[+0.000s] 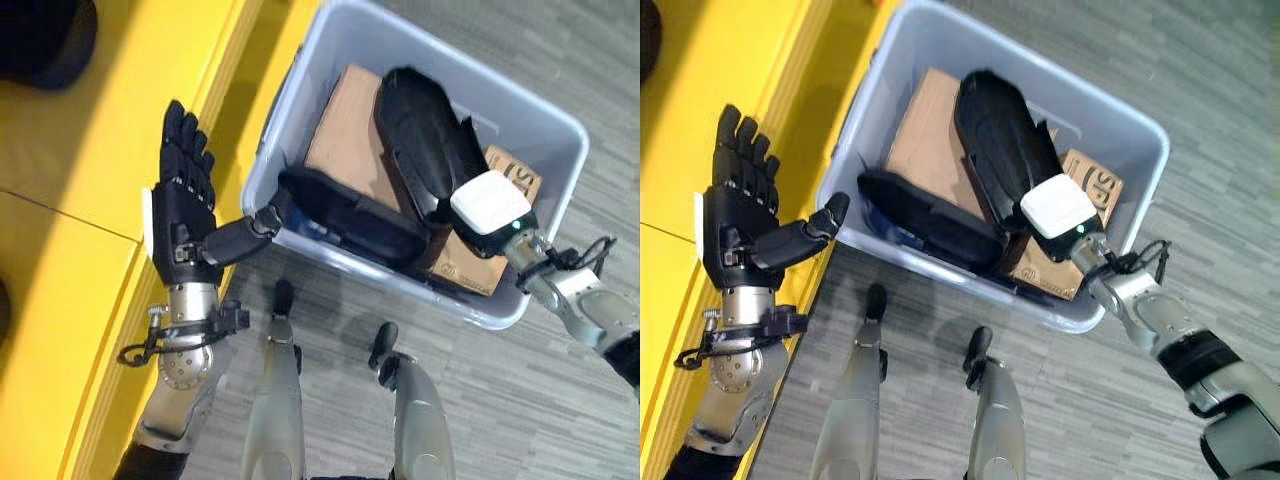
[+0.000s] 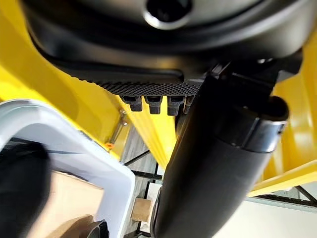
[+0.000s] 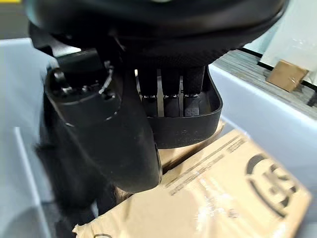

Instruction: Move parts from the plastic box to the shelf.

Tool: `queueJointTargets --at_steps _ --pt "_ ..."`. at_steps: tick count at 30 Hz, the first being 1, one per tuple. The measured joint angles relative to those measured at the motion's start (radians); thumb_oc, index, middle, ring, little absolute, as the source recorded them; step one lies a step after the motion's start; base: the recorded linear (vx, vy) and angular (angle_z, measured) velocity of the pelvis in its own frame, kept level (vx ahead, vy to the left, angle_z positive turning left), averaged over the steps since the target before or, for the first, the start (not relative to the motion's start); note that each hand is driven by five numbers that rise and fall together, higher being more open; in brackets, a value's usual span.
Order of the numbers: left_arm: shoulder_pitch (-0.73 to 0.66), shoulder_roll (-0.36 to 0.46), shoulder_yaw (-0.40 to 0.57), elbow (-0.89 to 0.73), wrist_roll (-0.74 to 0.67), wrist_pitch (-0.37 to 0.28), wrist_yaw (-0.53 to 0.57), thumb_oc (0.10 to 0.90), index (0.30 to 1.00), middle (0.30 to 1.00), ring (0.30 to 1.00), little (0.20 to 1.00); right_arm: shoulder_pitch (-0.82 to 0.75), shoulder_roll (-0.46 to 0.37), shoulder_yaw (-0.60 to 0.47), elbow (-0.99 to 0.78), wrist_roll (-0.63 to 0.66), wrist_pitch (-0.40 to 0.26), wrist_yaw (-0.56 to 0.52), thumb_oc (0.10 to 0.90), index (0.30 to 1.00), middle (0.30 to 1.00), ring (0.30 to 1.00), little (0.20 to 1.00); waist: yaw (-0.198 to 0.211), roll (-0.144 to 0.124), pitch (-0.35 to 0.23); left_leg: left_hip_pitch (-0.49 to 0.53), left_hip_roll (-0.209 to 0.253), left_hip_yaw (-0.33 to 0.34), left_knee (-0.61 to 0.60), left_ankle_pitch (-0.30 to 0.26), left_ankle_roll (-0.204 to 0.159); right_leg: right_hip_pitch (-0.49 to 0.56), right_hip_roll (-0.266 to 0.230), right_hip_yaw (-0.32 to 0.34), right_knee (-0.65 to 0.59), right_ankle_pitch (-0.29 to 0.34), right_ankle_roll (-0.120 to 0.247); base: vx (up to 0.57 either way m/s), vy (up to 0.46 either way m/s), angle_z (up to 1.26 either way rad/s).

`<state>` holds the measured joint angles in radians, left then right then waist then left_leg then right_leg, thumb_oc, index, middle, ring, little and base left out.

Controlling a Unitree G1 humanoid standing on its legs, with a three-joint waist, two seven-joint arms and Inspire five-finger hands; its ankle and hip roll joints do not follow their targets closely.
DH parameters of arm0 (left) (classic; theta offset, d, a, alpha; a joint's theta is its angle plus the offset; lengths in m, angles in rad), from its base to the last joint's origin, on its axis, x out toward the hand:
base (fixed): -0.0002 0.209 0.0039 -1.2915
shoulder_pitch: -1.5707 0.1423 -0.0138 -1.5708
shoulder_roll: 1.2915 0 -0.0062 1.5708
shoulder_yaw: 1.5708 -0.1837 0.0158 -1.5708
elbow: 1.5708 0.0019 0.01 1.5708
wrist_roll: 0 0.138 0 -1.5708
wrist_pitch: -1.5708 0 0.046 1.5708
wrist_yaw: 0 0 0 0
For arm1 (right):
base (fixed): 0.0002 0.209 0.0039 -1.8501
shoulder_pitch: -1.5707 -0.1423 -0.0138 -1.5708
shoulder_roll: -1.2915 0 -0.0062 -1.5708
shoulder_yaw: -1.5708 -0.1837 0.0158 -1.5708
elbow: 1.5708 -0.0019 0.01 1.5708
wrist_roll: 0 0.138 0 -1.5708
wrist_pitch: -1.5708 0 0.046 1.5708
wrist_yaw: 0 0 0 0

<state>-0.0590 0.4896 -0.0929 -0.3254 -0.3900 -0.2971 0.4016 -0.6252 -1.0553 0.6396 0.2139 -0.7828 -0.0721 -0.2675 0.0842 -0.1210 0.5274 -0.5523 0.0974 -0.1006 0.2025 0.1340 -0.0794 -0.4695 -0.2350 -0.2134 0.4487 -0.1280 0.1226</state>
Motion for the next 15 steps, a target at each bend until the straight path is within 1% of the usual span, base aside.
queueJointTargets --at_steps 1,4,5,7,12,15 --pt "0.003 0.000 0.007 0.001 0.000 0.005 -0.001 0.900 1.000 1.000 1.000 1.000 0.010 -0.012 -0.007 -0.023 0.000 -0.003 0.000 0.400 0.300 0.300 0.300 0.300 -0.001 -0.001 0.000 0.019 0.002 0.002 -0.001 0.001 -0.002 0.025 0.004 0.000 -0.020 0.009 0.002 0.05 0.009 -0.14" --pt "0.006 0.004 0.031 0.004 0.000 0.014 -0.021 0.900 1.000 1.000 1.000 1.000 0.053 -0.040 -0.080 -0.104 0.000 -0.026 0.002 0.400 0.300 0.300 0.300 0.300 -0.004 -0.001 0.000 0.095 0.006 0.014 -0.031 -0.003 0.002 0.115 0.013 0.000 -0.092 0.033 0.009 0.07 0.011 -0.09" --pt "0.006 0.005 0.034 0.004 0.000 0.014 -0.023 0.900 1.000 1.000 1.000 1.000 0.054 -0.049 -0.089 -0.118 0.000 -0.029 0.003 0.400 0.300 0.300 0.300 0.300 -0.004 -0.001 0.000 0.108 0.007 0.016 -0.036 -0.003 0.002 0.129 0.015 0.001 -0.104 0.037 0.010 0.04 0.016 -0.09" --pt "0.006 0.006 0.049 0.004 0.000 0.015 -0.039 0.900 1.000 1.000 1.000 1.000 0.058 -0.091 -0.124 -0.174 0.000 -0.039 0.005 0.400 0.300 0.300 0.300 0.300 -0.008 0.000 0.000 0.144 0.007 0.025 -0.052 -0.005 0.005 0.171 0.016 0.002 -0.136 0.048 0.014 0.06 0.011 -0.05" --pt "0.011 0.008 0.061 0.003 0.000 0.022 -0.066 0.900 1.000 1.000 1.000 1.000 0.058 -0.139 -0.226 -0.256 0.000 -0.073 0.006 0.400 0.300 0.300 0.300 0.300 -0.012 -0.001 -0.002 0.192 0.006 0.045 -0.070 -0.010 0.012 0.224 0.017 0.012 -0.188 0.071 0.021 0.06 0.010 -0.07" --pt "0.017 0.009 0.069 0.003 0.000 0.031 -0.089 0.900 1.000 1.000 1.000 1.000 0.059 -0.152 -0.244 -0.284 0.000 -0.083 0.008 0.400 0.300 0.300 0.300 0.300 -0.019 -0.001 -0.002 0.219 0.006 0.056 -0.081 -0.012 0.015 0.255 0.018 0.015 -0.221 0.085 0.023 0.08 -0.009 -0.08"
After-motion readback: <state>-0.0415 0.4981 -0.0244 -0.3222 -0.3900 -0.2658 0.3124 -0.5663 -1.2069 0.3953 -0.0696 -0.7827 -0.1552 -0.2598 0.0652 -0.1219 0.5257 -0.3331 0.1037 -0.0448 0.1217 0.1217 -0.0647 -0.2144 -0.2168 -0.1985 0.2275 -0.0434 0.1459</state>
